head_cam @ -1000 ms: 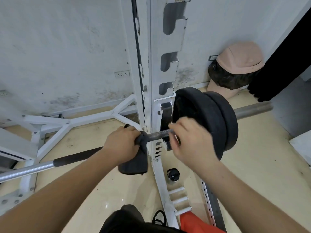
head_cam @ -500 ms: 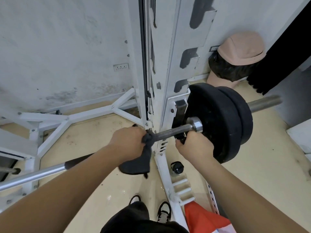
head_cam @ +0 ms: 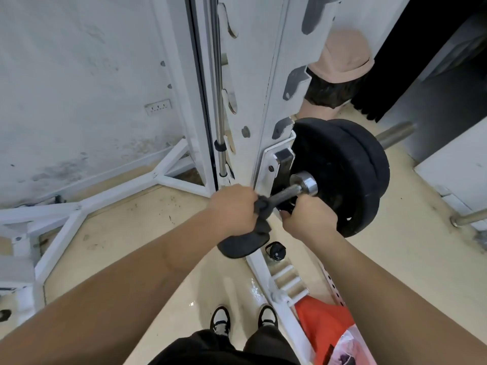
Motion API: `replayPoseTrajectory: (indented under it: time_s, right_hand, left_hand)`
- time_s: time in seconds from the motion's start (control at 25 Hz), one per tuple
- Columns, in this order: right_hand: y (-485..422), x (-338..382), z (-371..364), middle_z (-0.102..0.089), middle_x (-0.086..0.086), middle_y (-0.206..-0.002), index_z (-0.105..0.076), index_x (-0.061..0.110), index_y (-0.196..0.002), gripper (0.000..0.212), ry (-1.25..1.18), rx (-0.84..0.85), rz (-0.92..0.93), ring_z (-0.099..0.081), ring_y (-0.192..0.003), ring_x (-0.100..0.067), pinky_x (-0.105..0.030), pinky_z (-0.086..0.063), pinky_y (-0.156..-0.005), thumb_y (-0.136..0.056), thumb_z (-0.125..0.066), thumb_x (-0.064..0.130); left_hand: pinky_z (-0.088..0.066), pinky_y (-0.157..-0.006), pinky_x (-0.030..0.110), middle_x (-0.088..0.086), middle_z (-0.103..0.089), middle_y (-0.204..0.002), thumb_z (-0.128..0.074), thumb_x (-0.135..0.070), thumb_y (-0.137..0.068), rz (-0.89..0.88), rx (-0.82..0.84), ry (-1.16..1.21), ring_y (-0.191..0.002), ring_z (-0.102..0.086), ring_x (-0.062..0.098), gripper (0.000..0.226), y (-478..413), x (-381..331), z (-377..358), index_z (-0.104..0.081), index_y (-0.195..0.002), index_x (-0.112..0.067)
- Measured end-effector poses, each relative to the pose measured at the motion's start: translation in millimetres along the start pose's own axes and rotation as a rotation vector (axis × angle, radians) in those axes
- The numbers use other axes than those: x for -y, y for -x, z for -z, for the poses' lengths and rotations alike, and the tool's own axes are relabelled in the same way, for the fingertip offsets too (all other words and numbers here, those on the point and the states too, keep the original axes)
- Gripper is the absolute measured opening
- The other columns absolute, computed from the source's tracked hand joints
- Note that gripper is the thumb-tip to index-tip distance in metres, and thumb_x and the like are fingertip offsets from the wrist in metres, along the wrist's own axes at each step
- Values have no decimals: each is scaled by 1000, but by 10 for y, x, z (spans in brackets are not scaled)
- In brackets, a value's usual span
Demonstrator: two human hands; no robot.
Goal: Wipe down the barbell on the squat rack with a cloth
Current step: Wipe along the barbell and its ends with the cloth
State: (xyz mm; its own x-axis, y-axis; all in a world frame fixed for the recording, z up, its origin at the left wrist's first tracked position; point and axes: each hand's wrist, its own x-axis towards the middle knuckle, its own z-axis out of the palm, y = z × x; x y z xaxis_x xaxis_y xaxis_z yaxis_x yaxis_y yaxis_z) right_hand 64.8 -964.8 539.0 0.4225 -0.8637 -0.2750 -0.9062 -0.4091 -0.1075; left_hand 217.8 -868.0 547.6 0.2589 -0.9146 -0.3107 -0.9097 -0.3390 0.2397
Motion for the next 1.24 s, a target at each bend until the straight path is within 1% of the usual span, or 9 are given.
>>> replayPoseTrajectory:
  time_s: [0.16, 0.24, 0.36, 0.6, 0.72, 0.84, 1.0, 1.12, 1.24]
  right_hand:
    - [33, -63, -91, -64, 4, -82, -61, 21, -103, 39, -139, 9, -89, -64, -77, -21, -30, -48, -60, -87, -62, 56]
    - [24, -60, -95, -65, 4, -84, -62, 23, -105, 40, -148, 24, -110, -65, -79, -21, -29, -48, -61, -86, -62, 58]
    - [3, -10, -64, -65, 4, -88, -61, 22, -109, 41, -130, 32, -144, -62, -78, -22, -29, -46, -62, -86, -64, 56]
    - [4, 39, -90, -62, 1, -89, -58, 16, -116, 41, -91, 12, -137, -56, -75, -23, -30, -44, -61, -91, -62, 48]
    - [8, 61, -94, -61, 1, -89, -57, 16, -118, 43, -86, 7, -146, -56, -75, -23, -30, -43, -60, -90, -63, 47]
    - [12, 86, -88, -60, 1, -89, -57, 16, -118, 43, -97, 12, -157, -55, -76, -23, -30, -44, -61, -89, -65, 47]
    - [14, 87, -73, -62, 2, -89, -56, 17, -119, 43, -78, 26, -165, -58, -75, -23, -29, -43, -57, -90, -64, 48]
    - [14, 86, -84, -64, 0, -92, -57, 17, -118, 41, -77, 32, -158, -59, -77, -23, -29, -44, -59, -91, -63, 47]
    - [7, 96, -88, -64, 0, -92, -57, 16, -115, 39, -72, 27, -164, -58, -78, -23, -30, -45, -60, -91, -63, 46]
  left_hand:
    - [-47, -67, 37, 4, -58, -85, -59, -26, -94, -3, 10, -63, -81, -59, 26, 15, 7, 22, 10, -54, -83, -19]
    - [-52, -74, 38, 7, -63, -89, -62, -26, -92, -3, -44, 136, -88, -64, 31, 12, -179, -51, -20, -62, -85, -16]
    - [-51, -75, 34, 3, -63, -85, -64, -29, -95, 0, 17, 433, -90, -64, 31, 16, -315, 46, 19, -66, -84, -18]
    - [-48, -70, 33, 6, -66, -84, -63, -37, -98, 18, 344, 184, -80, -64, 21, 31, 5, 618, 117, -64, -79, -13]
    - [-44, -64, 29, 3, -64, -77, -67, -32, -97, -30, 238, 355, -80, -64, 24, 28, -188, 443, 116, -66, -77, -12]
    - [-52, -74, 31, 4, -69, -87, -66, -34, -98, 3, 181, 598, -88, -67, 25, 24, -365, 212, 37, -72, -88, -14]
    - [-53, -78, 33, 3, -72, -96, -68, -46, -95, 49, 379, 429, -91, -68, 19, 28, -230, 599, 120, -74, -91, -19]
    - [-57, -93, 37, 0, -76, -102, -70, -53, -93, 99, 571, 432, -98, -71, 19, 31, -77, 897, 195, -77, -96, -24]
    - [-59, -90, 39, 5, -77, -97, -70, -51, -94, 69, 412, 555, -93, -73, 22, 37, -218, 645, 110, -78, -93, -15]
